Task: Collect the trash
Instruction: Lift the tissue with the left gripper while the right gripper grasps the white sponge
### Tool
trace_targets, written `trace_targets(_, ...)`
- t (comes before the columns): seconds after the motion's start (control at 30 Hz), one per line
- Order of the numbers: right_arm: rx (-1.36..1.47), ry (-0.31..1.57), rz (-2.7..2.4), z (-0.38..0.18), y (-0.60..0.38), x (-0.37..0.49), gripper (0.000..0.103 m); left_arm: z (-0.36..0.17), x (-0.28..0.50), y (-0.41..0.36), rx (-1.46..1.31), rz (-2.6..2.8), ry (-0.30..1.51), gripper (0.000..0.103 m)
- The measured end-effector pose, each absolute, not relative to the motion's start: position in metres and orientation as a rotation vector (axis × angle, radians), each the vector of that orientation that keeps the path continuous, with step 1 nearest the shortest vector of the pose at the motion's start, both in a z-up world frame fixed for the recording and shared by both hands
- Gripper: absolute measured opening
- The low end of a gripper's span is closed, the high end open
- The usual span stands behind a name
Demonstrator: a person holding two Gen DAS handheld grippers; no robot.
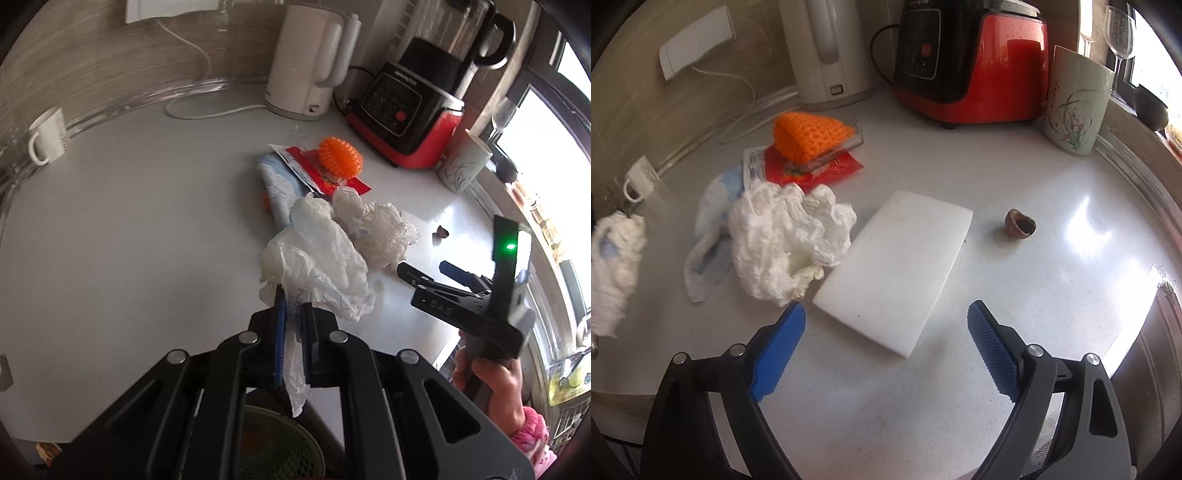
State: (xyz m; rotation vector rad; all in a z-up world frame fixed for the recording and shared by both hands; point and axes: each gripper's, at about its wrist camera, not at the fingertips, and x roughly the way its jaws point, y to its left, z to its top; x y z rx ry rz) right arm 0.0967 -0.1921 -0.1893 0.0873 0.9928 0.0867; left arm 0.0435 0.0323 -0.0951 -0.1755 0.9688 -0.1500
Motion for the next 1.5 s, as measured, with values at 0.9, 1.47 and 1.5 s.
trace_targets(0.9,0.141,0.963,0.028,-0.193,-0.220,0.098,0.075,-0.098,0.022,0.042,-0.194,-0.099,0.981,0.007)
trace_targets(1.47,0.129,0.912,-0.007,-0.174,-0.217,0.099,0.086,-0.101,0.023,0.037,-0.180,-0.117,0.993,0.007)
trace_targets(1.5,0.132,0.909,-0.025,-0.174,-0.216,0.105,0.086,-0.101,0.023,0.038,-0.181,-0.115,0.994,0.007)
